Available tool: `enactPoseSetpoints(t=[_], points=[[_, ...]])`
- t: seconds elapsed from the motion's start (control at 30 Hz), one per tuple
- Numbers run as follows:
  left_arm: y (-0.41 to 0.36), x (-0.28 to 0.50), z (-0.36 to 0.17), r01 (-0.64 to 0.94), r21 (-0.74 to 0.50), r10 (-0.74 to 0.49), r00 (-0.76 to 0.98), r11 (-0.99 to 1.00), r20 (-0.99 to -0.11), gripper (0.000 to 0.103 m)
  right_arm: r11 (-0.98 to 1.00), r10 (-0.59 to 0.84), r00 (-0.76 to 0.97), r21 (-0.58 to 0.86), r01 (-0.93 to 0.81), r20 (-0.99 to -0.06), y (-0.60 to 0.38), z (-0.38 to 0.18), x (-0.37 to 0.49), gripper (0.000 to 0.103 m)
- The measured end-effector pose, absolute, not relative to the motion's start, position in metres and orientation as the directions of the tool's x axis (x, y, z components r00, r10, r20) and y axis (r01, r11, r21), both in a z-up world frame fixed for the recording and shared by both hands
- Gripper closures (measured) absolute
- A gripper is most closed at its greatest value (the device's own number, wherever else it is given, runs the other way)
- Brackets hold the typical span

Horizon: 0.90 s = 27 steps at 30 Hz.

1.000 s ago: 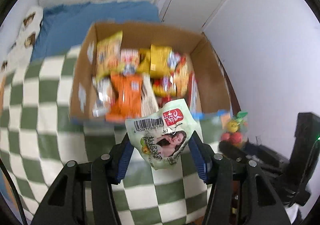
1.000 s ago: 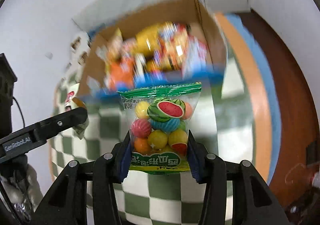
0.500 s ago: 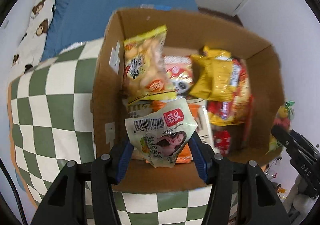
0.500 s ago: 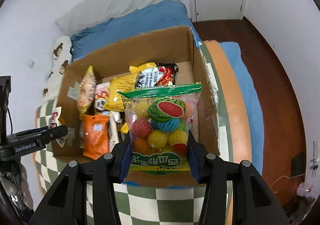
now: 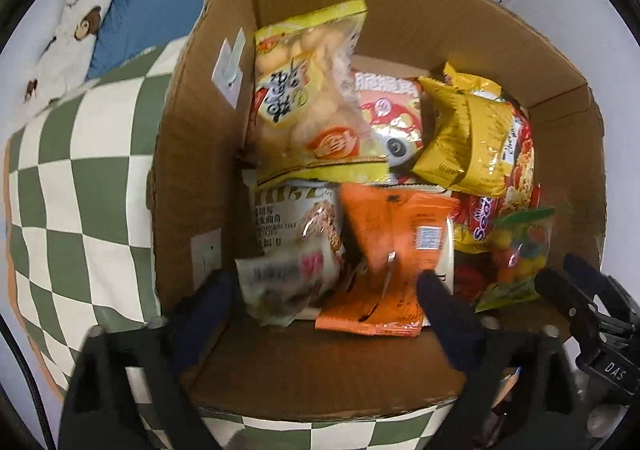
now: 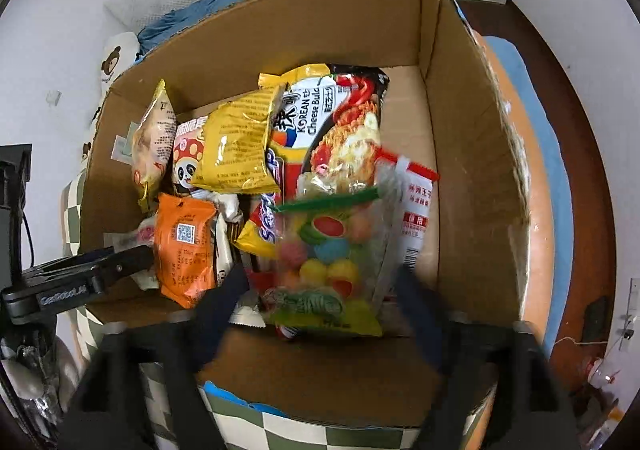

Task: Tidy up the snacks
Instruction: 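Carry both packs into the box and open both tools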

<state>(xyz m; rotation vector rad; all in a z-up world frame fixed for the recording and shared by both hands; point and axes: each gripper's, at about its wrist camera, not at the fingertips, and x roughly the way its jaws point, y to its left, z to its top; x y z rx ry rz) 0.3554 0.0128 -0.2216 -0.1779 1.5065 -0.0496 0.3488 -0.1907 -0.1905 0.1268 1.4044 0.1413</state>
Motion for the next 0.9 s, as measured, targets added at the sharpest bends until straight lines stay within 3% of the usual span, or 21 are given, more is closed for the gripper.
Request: enactPoseSetpoints(t=[0.43,0.9], points=[[-0.011,0.343,-0.195,-0.039,-0.11,-0.102,0.176,0.993,-0.979,0.006,0.997,0.064,0.234,0.053,-0.053,-0.97,-0.191,-0.17,0.338,0.006],[-0.014,0.299,-0.147,-0.024,-0.065,-0.052,0.349,0.998,-0.936,0.006,0.999,0.049,0.37,0.045,-0.019,-0.928,-0.208,-0.134,0.299,0.006]])
